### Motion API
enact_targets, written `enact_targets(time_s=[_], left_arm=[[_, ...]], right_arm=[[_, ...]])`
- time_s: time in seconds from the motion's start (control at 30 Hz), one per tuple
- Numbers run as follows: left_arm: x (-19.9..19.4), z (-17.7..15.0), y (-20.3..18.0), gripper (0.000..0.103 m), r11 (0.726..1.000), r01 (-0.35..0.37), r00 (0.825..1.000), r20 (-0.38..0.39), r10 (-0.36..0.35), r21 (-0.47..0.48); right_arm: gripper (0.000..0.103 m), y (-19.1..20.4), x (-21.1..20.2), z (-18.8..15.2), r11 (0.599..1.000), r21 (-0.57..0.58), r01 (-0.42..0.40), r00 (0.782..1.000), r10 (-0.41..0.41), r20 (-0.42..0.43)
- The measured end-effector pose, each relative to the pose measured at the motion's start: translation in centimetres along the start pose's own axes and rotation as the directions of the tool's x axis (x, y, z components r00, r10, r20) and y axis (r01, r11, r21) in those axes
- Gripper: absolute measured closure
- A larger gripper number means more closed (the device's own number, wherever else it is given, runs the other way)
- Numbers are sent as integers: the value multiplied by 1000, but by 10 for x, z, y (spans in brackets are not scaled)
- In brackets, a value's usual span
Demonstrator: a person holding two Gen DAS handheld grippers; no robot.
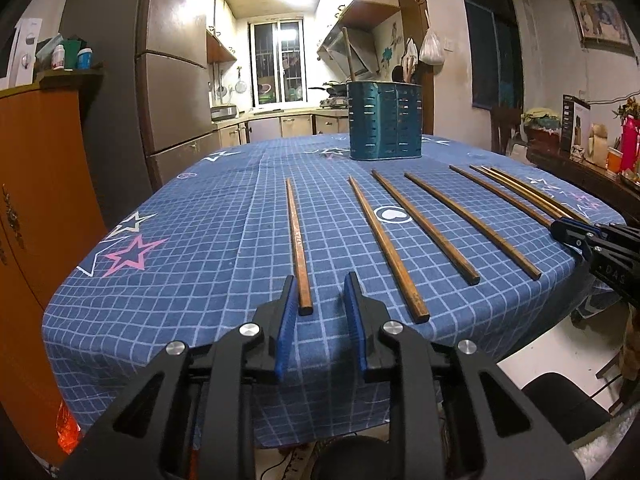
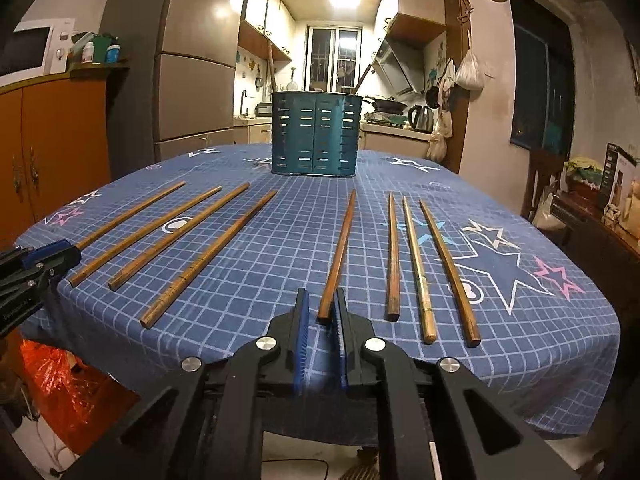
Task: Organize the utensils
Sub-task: 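Close the left tool on a chopstick while the right tool grasps another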
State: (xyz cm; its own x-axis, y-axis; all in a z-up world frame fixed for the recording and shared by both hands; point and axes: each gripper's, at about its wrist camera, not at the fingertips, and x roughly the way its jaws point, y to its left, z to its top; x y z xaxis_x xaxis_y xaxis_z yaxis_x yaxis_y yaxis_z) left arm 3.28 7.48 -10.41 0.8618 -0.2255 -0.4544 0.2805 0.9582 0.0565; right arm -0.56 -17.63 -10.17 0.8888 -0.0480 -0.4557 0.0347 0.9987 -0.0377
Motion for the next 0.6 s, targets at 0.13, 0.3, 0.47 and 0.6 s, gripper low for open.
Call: enact_targets(time_s=[0.13,0.3,0.47,0.6], left_arm=[[-1,-1,2,82,1000,3,1000,1,-3,-9],[-2,-2,4,89,1000,-3,1000,3,3,-10],[-2,-2,7,97,1000,-2,1000,-1,2,-17],[-3,-1,10,97,1000,-3,1000,-8,3,-24]], right_arm=[[94,1,1,0,1000,10,-1,1000,1,-2],[94,1,2,0,1000,24,-4,1000,4,-2],[95,1,2,0,999,41,-15,1000,15,-13],[95,-3,0,1,998,56,-23,999,25,-27]])
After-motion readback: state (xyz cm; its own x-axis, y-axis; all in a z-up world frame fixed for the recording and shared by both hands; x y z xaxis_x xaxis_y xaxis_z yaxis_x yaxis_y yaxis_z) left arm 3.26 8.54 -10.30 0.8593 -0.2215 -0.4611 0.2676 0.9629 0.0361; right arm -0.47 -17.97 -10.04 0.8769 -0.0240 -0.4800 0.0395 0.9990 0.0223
